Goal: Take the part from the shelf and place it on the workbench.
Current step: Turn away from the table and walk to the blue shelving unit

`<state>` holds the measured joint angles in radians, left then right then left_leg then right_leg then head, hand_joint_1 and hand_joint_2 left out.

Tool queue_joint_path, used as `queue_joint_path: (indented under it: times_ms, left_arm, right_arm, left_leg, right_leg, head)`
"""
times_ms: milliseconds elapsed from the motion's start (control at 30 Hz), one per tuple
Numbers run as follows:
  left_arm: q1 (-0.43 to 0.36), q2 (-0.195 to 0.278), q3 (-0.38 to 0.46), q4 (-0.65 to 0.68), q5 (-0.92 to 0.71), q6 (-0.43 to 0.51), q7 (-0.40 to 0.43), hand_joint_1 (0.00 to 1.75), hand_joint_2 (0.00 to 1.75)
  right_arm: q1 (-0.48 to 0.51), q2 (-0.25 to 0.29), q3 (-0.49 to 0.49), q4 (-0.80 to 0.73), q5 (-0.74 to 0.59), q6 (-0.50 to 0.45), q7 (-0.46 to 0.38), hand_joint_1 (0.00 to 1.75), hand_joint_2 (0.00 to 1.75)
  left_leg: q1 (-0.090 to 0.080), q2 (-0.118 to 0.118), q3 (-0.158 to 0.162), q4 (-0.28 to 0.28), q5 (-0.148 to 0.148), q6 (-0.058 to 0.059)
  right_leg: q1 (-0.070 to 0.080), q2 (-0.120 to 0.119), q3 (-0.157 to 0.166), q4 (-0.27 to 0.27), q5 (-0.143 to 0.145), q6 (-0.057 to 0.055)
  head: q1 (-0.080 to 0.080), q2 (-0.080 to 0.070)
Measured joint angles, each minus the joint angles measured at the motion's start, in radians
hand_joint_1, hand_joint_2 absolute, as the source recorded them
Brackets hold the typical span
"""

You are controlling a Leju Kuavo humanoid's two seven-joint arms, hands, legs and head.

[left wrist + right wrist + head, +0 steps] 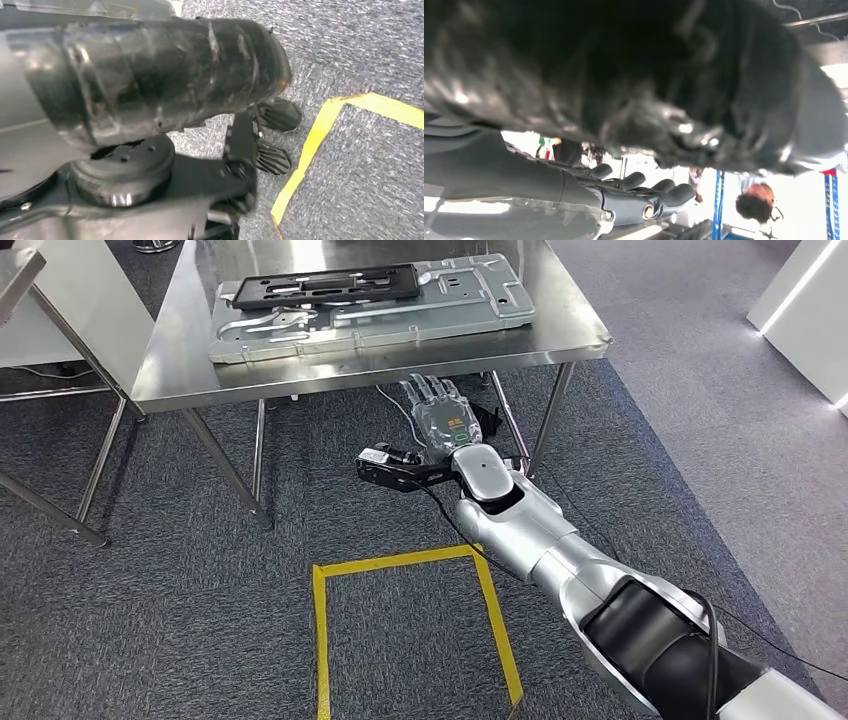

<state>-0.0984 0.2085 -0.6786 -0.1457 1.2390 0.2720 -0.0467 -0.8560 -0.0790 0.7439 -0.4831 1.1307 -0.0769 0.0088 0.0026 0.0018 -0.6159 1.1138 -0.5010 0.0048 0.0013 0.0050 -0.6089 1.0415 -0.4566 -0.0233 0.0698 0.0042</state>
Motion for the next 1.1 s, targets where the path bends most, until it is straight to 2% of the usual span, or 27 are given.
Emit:
queue_joint_path:
  times_ms: [33, 67, 133, 200, 267, 333, 367, 400, 433, 467, 533, 567, 600, 667, 700, 733, 767, 833, 867, 900, 933, 967, 1000, 1067, 1100]
  left_arm:
    - [-0.001, 0.0, 0.0, 0.0, 0.0, 0.0, 0.0, 0.0, 0.0]
    - [-0.001, 0.001, 0.0, 0.0, 0.0, 0.0, 0.0, 0.0, 0.0]
    - [-0.001, 0.002, 0.0, 0.0, 0.0, 0.001, 0.0, 0.0, 0.0]
    - [0.0, 0.003, 0.0, 0.0, 0.0, 0.001, 0.0, 0.0, 0.0]
    - [0.0, 0.003, 0.0, 0.0, 0.0, 0.001, 0.0, 0.0, 0.0]
    - [-0.001, 0.003, 0.0, 0.0, 0.001, 0.002, -0.003, 0.0, 0.0]
    - [-0.001, 0.003, 0.0, 0.0, 0.003, 0.005, -0.009, 0.0, 0.0]
    - [-0.001, 0.002, 0.0, 0.0, 0.005, 0.011, -0.017, 0.0, 0.0]
    - [-0.001, 0.001, 0.0, 0.0, 0.008, 0.017, -0.027, 0.0, 0.0]
    - [-0.001, 0.0, 0.0, 0.0, 0.011, 0.024, -0.036, 0.0, 0.0]
    - [0.0, -0.003, 0.0, 0.0, 0.015, 0.033, -0.046, 0.0, 0.0]
    - [0.002, -0.004, 0.0, 0.0, 0.016, 0.035, -0.048, 0.0, 0.0]
    - [0.004, -0.004, 0.0, 0.0, 0.017, 0.036, -0.049, 0.0, 0.0]
    - [0.008, -0.004, 0.0, 0.0, 0.017, 0.038, -0.05, 0.0, 0.0]
    - [0.009, -0.005, 0.0, 0.0, 0.017, 0.038, -0.05, 0.0, 0.0]
    - [0.008, -0.005, 0.0, 0.001, 0.017, 0.038, -0.05, 0.0, 0.0]
    - [0.006, -0.006, 0.0, 0.001, 0.017, 0.038, -0.05, 0.0, 0.0]
    - [0.004, -0.007, 0.0, 0.001, 0.017, 0.037, -0.05, 0.0, 0.0]
    - [0.003, -0.007, 0.0, 0.001, 0.017, 0.037, -0.05, 0.0, 0.0]
    - [0.002, -0.008, 0.0, 0.001, 0.017, 0.037, -0.05, 0.0, 0.0]
    - [0.002, -0.008, 0.0, 0.001, 0.017, 0.037, -0.05, 0.0, 0.0]
    - [0.002, -0.009, 0.0, 0.001, 0.017, 0.037, -0.05, 0.0, 0.0]
    - [0.001, -0.009, 0.0, 0.001, 0.017, 0.037, -0.05, 0.0, 0.0]
    - [-0.003, -0.009, 0.0, 0.001, 0.017, 0.037, -0.05, 0.0, 0.0]
    - [-0.005, -0.009, 0.0, 0.001, 0.017, 0.037, -0.05, 0.0, 0.0]
  right_arm:
    - [-0.002, 0.0, 0.0, 0.0, 0.0, 0.0, 0.0, 0.0, 0.0]
    - [-0.002, 0.0, 0.0, 0.0, 0.0, 0.0, 0.0, 0.0, 0.0]
    - [-0.002, 0.0, 0.0, 0.0, 0.0, 0.0, 0.0, 0.0, 0.0]
    - [-0.002, 0.0, 0.0, 0.0, 0.0, 0.0, 0.0, 0.0, 0.0]
    - [-0.004, 0.0, 0.0, 0.0, 0.0, 0.0, 0.0, 0.0, 0.0]
    - [-0.001, -0.001, 0.0, 0.0, 0.002, 0.004, 0.007, 0.0, 0.0]
    - [0.003, -0.003, 0.0, 0.0, 0.007, 0.012, 0.022, 0.0, 0.0]
    - [0.008, -0.008, 0.0, 0.0, 0.015, 0.024, 0.042, 0.0, 0.0]
    - [0.014, -0.017, 0.0, -0.001, 0.025, 0.037, 0.064, 0.0, 0.0]
    - [0.025, -0.036, -0.002, -0.009, 0.035, 0.048, 0.075, 0.0, 0.0]
    - [0.058, -0.088, -0.014, -0.041, 0.052, 0.06, 0.065, 0.0, 0.0]
    - [0.077, -0.115, -0.024, -0.062, 0.059, 0.064, 0.053, 0.0, 0.0]
    - [0.091, -0.135, -0.034, -0.079, 0.066, 0.068, 0.045, 0.0, 0.0]
    - [0.108, -0.161, -0.047, -0.103, 0.077, 0.077, 0.039, 0.0, 0.0]
    - [0.113, -0.169, -0.051, -0.113, 0.082, 0.081, 0.039, 0.0, 0.0]
    - [0.118, -0.175, -0.053, -0.124, 0.086, 0.085, 0.039, 0.0, 0.0]
    - [0.122, -0.181, -0.056, -0.136, 0.09, 0.089, 0.039, 0.0, 0.0]
    - [0.13, -0.189, -0.065, -0.154, 0.093, 0.093, 0.039, 0.0, 0.0]
    - [0.134, -0.192, -0.069, -0.16, 0.094, 0.094, 0.039, 0.0, 0.0]
    - [0.137, -0.195, -0.071, -0.164, 0.094, 0.094, 0.039, 0.0, 0.0]
    - [0.141, -0.199, -0.072, -0.169, 0.094, 0.094, 0.039, 0.0, 0.0]
    - [0.144, -0.203, -0.073, -0.175, 0.094, 0.095, 0.039, 0.0, 0.0]
    - [0.147, -0.206, -0.074, -0.18, 0.094, 0.095, 0.039, 0.0, 0.0]
    - [0.148, -0.212, -0.079, -0.19, 0.094, 0.095, 0.04, 0.0, 0.0]
    - [0.148, -0.215, -0.082, -0.194, 0.094, 0.095, 0.04, 0.0, 0.0]
  left_leg:
    - [-0.004, -0.001, 0.028, -0.055, 0.012, 0.005]
    - [-0.009, -0.001, 0.042, -0.083, 0.012, 0.009]
    - [-0.015, -0.001, 0.047, -0.099, 0.015, 0.015]
    - [-0.01, 0.001, 0.051, -0.115, 0.025, 0.026]
    - [-0.005, 0.004, 0.054, -0.128, 0.035, 0.037]
    - [-0.007, 0.006, 0.05, -0.126, 0.039, 0.042]
    - [-0.007, 0.006, 0.046, -0.123, 0.04, 0.043]
    - [-0.007, 0.006, 0.042, -0.118, 0.041, 0.043]
    - [-0.007, 0.006, 0.037, -0.112, 0.041, 0.043]
    - [-0.006, 0.003, 0.031, -0.104, 0.039, 0.042]
    - [-0.007, -0.006, 0.02, -0.09, 0.035, 0.038]
    - [-0.007, -0.01, 0.015, -0.085, 0.036, 0.033]
    - [-0.008, -0.012, 0.01, -0.083, 0.038, 0.028]
    - [-0.009, -0.012, 0.004, -0.081, 0.043, 0.017]
    - [-0.008, -0.01, -0.002, -0.076, 0.035, 0.011]
    - [-0.007, -0.009, -0.01, -0.058, 0.013, 0.006]
    - [-0.006, -0.008, -0.023, -0.021, -0.022, 0.001]
    - [0.0, -0.007, -0.057, 0.096, -0.104, -0.009]
    - [0.003, -0.007, -0.07, 0.15, -0.129, -0.013]
    - [0.004, -0.007, -0.07, 0.178, -0.132, -0.015]
    - [0.006, -0.007, -0.055, 0.174, -0.115, -0.017]
    - [0.008, -0.007, -0.022, 0.136, -0.086, -0.017]
    - [0.009, -0.007, 0.024, 0.071, -0.059, -0.016]
    - [0.005, -0.009, 0.11, -0.064, -0.045, -0.01]
    - [0.002, -0.01, 0.129, -0.104, -0.049, -0.006]
  right_leg:
    - [0.0, 0.0, -0.002, -0.001, 0.002, 0.003]
    - [-0.001, 0.0, -0.003, -0.003, 0.005, 0.008]
    - [-0.004, 0.0, -0.006, -0.007, 0.012, 0.019]
    - [-0.004, 0.0, -0.01, -0.001, 0.003, 0.028]
    - [-0.003, 0.0, -0.043, 0.073, -0.048, 0.035]
    - [-0.004, -0.001, -0.097, 0.202, -0.112, 0.04]
    - [-0.006, -0.001, -0.116, 0.249, -0.126, 0.043]
    - [-0.008, -0.001, -0.121, 0.267, -0.124, 0.045]
    - [-0.01, -0.001, -0.109, 0.249, -0.105, 0.047]
    - [-0.012, -0.002, -0.077, 0.193, -0.072, 0.049]
    - [-0.012, -0.002, -0.005, 0.064, -0.029, 0.047]
    - [-0.01, -0.002, 0.016, 0.024, -0.021, 0.044]
    - [-0.007, -0.001, 0.023, 0.008, -0.022, 0.04]
    - [-0.008, 0.001, 0.018, 0.0, -0.012, 0.03]
    - [-0.011, 0.002, 0.014, -0.005, -0.005, 0.024]
    - [-0.015, 0.003, 0.009, -0.01, 0.003, 0.017]
    - [-0.017, 0.003, 0.003, -0.014, 0.011, 0.012]
    - [-0.017, 0.002, -0.014, -0.015, 0.025, 0.006]
    - [-0.016, 0.001, -0.023, -0.013, 0.031, 0.006]
    - [-0.016, 0.0, -0.034, -0.012, 0.038, 0.007]
    - [-0.017, 0.0, -0.044, -0.011, 0.046, 0.008]
    - [-0.017, 0.0, -0.055, -0.01, 0.054, 0.01]
    - [-0.018, 0.0, -0.065, -0.009, 0.062, 0.014]
    - [-0.018, 0.002, -0.079, -0.008, 0.079, 0.024]
    - [-0.018, 0.002, -0.082, -0.01, 0.088, 0.03]
  head:
    - [0.0, 0.0]
    - [0.0, 0.0]
    - [0.0, 0.0]
    - [0.001, 0.0]
    - [0.002, 0.0]
    - [0.003, 0.0]
    - [0.003, 0.0]
    - [0.003, 0.0]
    - [0.003, 0.0]
    - [0.003, 0.0]
    - [0.003, 0.0]
    - [0.004, 0.0]
    - [0.004, 0.0]
    - [0.005, 0.0]
    - [0.005, 0.0]
    - [0.003, 0.0]
    - [0.002, 0.0]
    - [0.0, 0.0]
    - [0.0, 0.0]
    - [0.0, 0.0]
    - [0.0, 0.0]
    - [0.0, 0.0]
    - [0.0, 0.0]
    - [0.0, 0.0]
    - [0.0, 0.0]
